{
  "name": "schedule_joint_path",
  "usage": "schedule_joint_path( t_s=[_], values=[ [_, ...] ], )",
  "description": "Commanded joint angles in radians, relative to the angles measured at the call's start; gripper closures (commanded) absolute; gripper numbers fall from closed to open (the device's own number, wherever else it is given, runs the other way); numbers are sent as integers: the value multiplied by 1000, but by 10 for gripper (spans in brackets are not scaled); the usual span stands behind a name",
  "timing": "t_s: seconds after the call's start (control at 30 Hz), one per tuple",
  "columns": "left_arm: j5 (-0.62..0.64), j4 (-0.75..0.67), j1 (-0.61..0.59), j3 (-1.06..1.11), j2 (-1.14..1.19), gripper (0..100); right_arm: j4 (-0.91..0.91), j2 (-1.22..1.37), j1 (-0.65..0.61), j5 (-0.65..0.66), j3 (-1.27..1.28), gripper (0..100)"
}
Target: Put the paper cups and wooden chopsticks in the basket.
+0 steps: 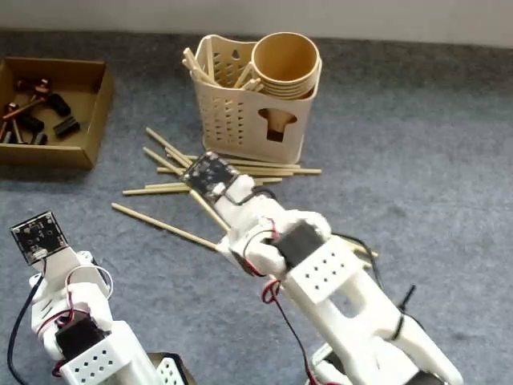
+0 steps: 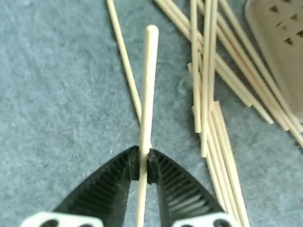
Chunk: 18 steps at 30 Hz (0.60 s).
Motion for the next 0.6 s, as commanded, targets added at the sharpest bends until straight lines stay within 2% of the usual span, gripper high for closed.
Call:
schedule_joint_path(
  t_s=[0.0, 0.17, 0.3, 0.57],
  values=[
    [-6, 3, -13, 19, -2, 995, -1, -131, 53, -52, -12, 995],
    [-6, 3, -12, 19, -1, 995, -67, -249, 82, -77, -13, 995],
    [-6, 3, -12, 19, -1, 995, -228, -320, 87, -149, -5, 995],
    [-6, 3, -12, 19, -1, 995, -572, -344, 87, -169, -5, 995]
  ],
)
